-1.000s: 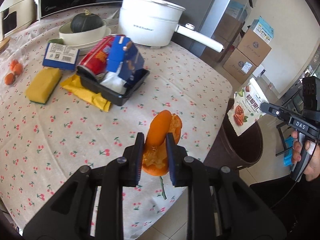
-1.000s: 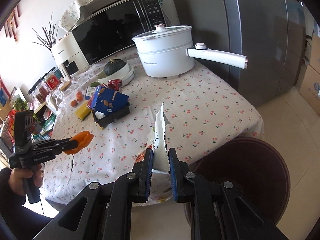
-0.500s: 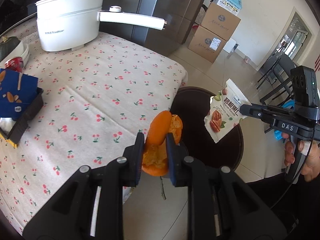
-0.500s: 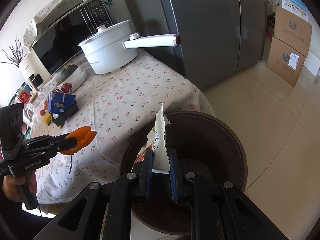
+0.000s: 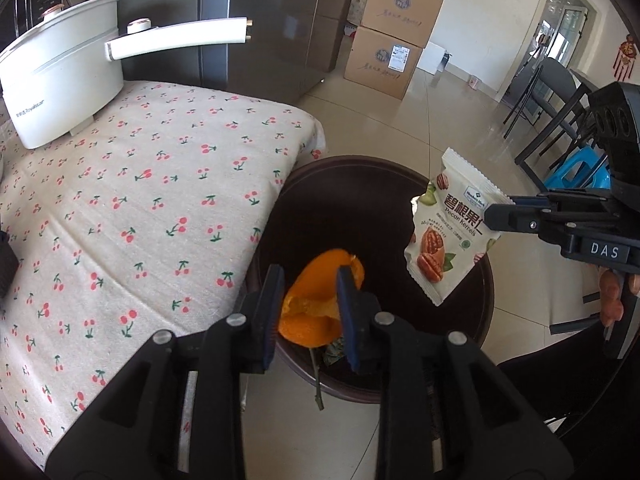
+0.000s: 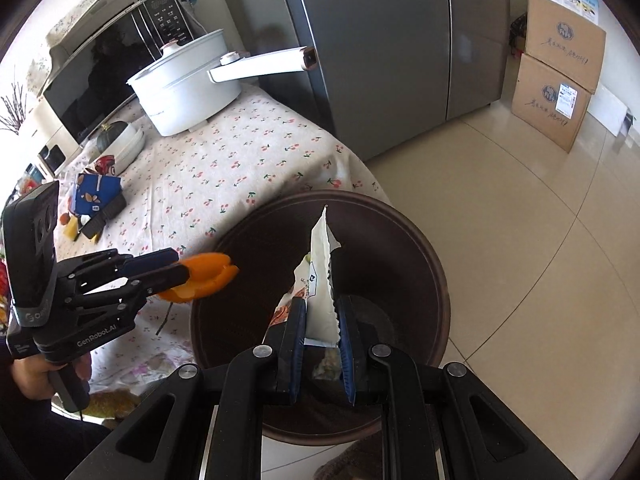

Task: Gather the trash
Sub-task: 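Open the left tool to drop the pepper while the right tool releases the bag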

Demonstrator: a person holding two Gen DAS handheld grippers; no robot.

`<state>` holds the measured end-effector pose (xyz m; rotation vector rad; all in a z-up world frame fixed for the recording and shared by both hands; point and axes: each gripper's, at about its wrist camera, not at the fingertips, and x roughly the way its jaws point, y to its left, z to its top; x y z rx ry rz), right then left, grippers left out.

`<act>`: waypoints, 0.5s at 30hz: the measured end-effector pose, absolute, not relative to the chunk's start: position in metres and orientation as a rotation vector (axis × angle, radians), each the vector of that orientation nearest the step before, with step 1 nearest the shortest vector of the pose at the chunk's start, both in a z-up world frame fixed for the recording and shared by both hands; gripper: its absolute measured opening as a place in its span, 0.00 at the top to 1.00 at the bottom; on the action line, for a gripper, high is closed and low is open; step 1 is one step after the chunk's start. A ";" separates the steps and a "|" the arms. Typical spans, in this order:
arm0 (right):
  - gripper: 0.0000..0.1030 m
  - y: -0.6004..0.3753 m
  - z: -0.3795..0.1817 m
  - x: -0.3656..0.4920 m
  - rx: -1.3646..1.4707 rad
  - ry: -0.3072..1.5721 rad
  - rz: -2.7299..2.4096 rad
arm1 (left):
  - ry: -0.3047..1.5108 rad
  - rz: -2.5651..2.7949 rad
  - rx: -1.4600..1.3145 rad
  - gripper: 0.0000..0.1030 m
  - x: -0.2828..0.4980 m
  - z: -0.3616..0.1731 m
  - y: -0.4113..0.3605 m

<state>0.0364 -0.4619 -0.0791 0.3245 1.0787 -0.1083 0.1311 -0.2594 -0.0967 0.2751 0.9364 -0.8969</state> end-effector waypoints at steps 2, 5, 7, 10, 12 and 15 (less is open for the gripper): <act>0.84 -0.462 -0.080 0.036 0.317 1.085 -0.110 | 0.894 -0.859 0.298 0.34 0.129 -0.094 -0.258; 0.84 -0.462 -0.080 0.039 0.310 1.090 -0.112 | 0.839 -0.805 0.309 0.20 0.129 -0.086 -0.252; 0.84 -0.460 -0.080 0.042 0.307 1.093 -0.110 | 0.820 -0.749 0.316 0.14 0.133 -0.083 -0.246; 0.84 -0.453 -0.080 0.047 0.297 1.096 -0.105 | 0.813 -0.697 0.299 0.11 0.138 -0.078 -0.233; 0.84 -0.450 -0.081 0.048 0.289 1.100 -0.101 | 0.814 -0.673 0.283 0.10 0.142 -0.074 -0.225; 0.77 -0.446 -0.080 0.052 0.280 1.101 -0.121 | 0.808 -0.644 0.269 0.07 0.143 -0.067 -0.213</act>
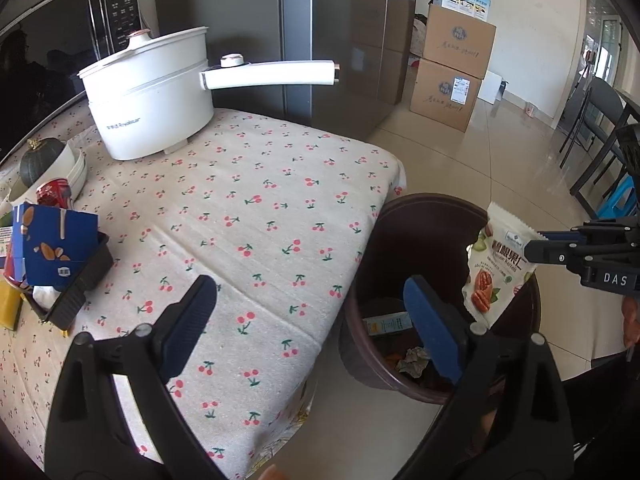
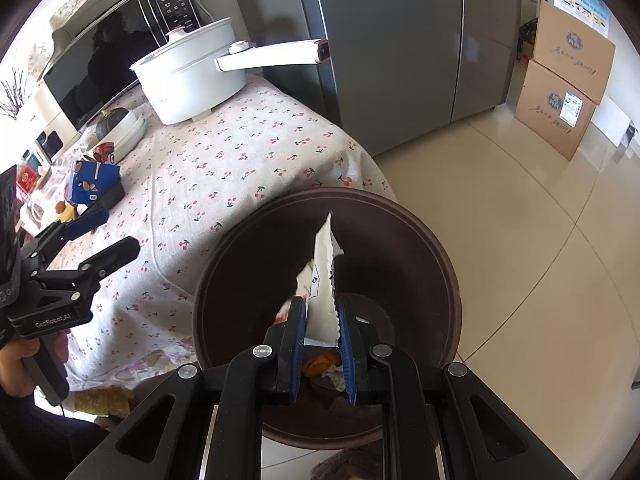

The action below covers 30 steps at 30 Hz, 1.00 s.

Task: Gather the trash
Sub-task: 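Open the left tool to drop the pepper while the right tool releases the bag, then move the left tool back to the table toward the yellow sponge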

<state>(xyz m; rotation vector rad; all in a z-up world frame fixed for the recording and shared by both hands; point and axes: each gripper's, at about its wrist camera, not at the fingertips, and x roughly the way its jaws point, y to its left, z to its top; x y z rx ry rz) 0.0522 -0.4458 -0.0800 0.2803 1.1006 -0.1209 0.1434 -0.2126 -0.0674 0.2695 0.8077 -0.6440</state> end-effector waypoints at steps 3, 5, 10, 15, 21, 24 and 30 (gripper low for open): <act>0.23 -0.446 -0.076 0.056 0.305 1.087 -0.147 | 0.797 -0.619 0.252 0.04 0.142 -0.059 -0.199; 0.16 -0.445 -0.067 0.057 0.332 1.042 -0.156 | 0.787 -0.602 0.239 0.03 0.142 -0.054 -0.190; 0.16 -0.425 -0.043 0.072 0.289 0.990 -0.127 | 0.756 -0.542 0.199 0.02 0.143 -0.039 -0.162; 0.16 -0.388 -0.016 0.088 0.191 0.907 -0.089 | 0.716 -0.467 0.164 0.01 0.144 -0.023 -0.128; 0.15 -0.345 0.005 0.108 0.133 0.842 -0.035 | 0.693 -0.374 0.108 0.01 0.150 -0.008 -0.086; 0.15 -0.325 0.010 0.117 0.129 0.826 -0.005 | 0.674 -0.330 0.096 0.01 0.151 -0.003 -0.068; 0.14 -0.287 0.018 0.135 0.104 0.796 0.041 | 0.642 -0.256 0.094 0.01 0.153 0.002 -0.036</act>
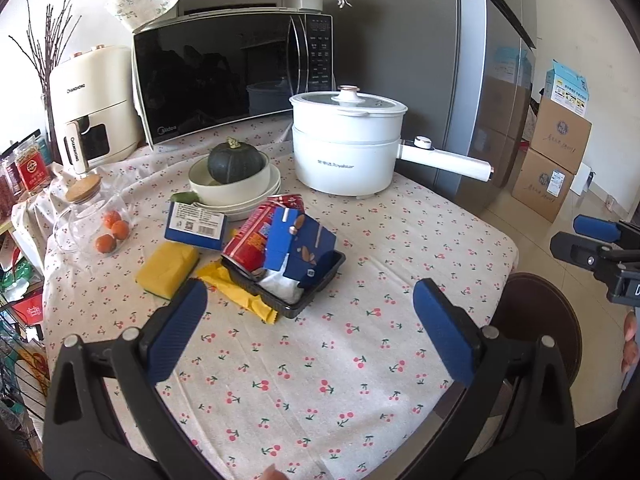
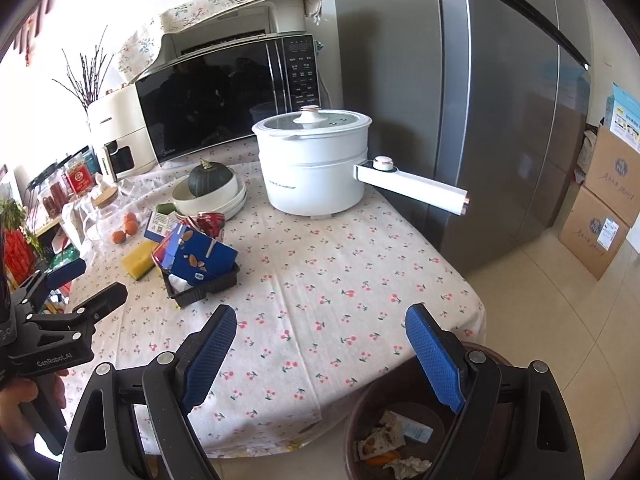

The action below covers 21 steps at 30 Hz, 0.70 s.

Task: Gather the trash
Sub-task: 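Move the left tool back to the table toward the yellow sponge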

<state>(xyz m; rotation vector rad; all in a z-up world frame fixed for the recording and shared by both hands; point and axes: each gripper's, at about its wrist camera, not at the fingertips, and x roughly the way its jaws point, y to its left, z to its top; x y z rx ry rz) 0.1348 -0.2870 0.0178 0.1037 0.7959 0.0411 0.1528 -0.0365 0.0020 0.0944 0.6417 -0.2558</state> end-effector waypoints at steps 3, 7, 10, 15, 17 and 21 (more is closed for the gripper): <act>0.14 -0.269 0.020 0.145 0.088 0.787 0.068 | 0.641 -0.225 0.086 0.01 0.155 0.002 -0.021; 0.14 -0.244 0.021 0.159 0.054 0.774 0.104 | 0.620 -0.186 0.091 0.01 0.157 0.004 -0.001; 0.14 -0.229 0.019 0.169 0.055 0.774 0.125 | 0.582 -0.152 0.121 0.01 0.160 0.004 0.015; 0.12 -0.205 0.010 0.186 0.048 0.792 0.158 | 0.602 -0.112 0.158 0.01 0.179 -0.012 0.048; 0.12 -0.193 0.005 0.193 0.033 0.798 0.174 | 0.612 -0.087 0.173 0.01 0.188 -0.023 0.059; 0.09 -0.172 -0.009 0.209 0.006 0.820 0.225 | 0.665 -0.063 0.147 0.01 0.207 -0.044 0.079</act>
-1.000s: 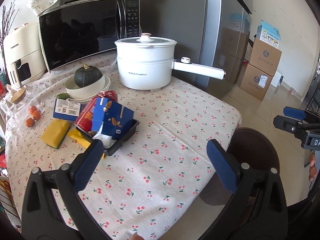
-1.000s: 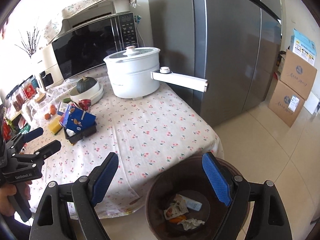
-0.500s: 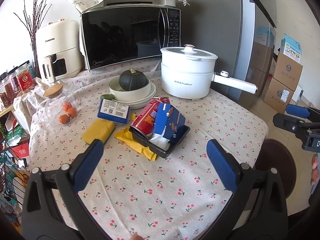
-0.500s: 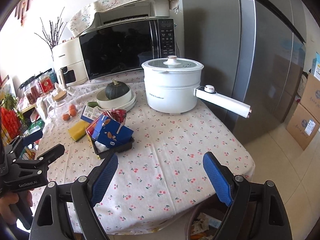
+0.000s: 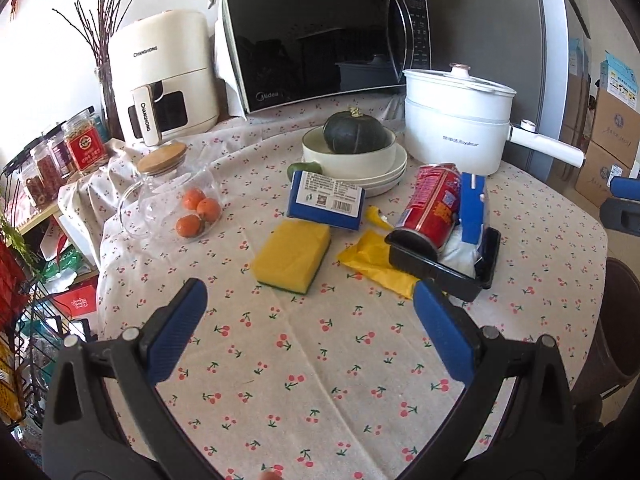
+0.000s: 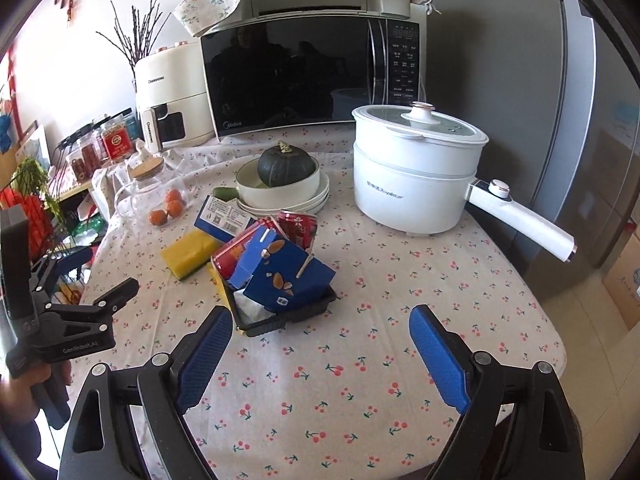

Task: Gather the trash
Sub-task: 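Move the left tool back to the table toward the yellow sponge, then grasp the yellow sponge with the left tool and lift it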

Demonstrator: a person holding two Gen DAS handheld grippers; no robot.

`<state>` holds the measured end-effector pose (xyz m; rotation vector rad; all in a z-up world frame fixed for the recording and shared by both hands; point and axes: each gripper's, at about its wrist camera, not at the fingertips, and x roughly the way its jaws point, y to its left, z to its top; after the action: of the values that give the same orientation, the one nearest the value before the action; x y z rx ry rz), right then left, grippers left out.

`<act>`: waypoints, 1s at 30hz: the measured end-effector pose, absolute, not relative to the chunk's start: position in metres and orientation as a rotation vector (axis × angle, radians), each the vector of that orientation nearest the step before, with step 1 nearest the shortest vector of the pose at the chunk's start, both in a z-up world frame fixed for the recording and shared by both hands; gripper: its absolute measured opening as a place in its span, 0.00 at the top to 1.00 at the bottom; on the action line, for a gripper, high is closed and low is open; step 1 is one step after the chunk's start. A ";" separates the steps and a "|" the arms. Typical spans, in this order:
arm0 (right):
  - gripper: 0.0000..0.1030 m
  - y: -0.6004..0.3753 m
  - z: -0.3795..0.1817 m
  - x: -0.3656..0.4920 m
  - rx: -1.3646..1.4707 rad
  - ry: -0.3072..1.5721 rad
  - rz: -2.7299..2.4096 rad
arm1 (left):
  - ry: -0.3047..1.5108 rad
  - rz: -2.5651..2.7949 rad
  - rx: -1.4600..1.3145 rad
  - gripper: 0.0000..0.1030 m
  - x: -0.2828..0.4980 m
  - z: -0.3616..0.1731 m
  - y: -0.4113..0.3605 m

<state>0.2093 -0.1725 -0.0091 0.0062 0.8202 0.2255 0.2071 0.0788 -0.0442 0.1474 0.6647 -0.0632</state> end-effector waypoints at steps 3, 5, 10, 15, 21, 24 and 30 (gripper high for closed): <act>0.06 -0.156 -0.024 0.225 -0.020 0.841 0.273 | 0.690 -0.050 0.149 0.01 0.219 -0.054 0.085; 0.05 -0.144 -0.034 0.235 -0.051 0.853 0.308 | 0.712 -0.053 0.134 0.01 0.228 -0.058 0.089; 0.05 -0.119 -0.057 0.261 -0.228 0.869 0.421 | 0.756 -0.083 0.165 0.01 0.252 -0.068 0.093; 0.05 -0.117 -0.073 0.284 -0.261 0.876 0.481 | 0.797 -0.112 0.216 0.01 0.278 -0.083 0.095; 0.06 -0.106 -0.082 0.303 -0.272 0.866 0.533 | 0.845 -0.126 0.163 0.01 0.311 -0.101 0.107; 0.11 -0.103 -0.086 0.310 -0.262 0.866 0.553 | 0.879 -0.123 0.167 0.01 0.327 -0.112 0.108; 0.20 -0.104 -0.087 0.311 -0.265 0.850 0.575 | 0.916 -0.134 0.172 0.02 0.345 -0.122 0.111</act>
<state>0.3114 -0.1036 -0.0867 -0.2652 0.8504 0.5747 0.3455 0.1107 -0.1222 0.1720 0.9160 -0.1345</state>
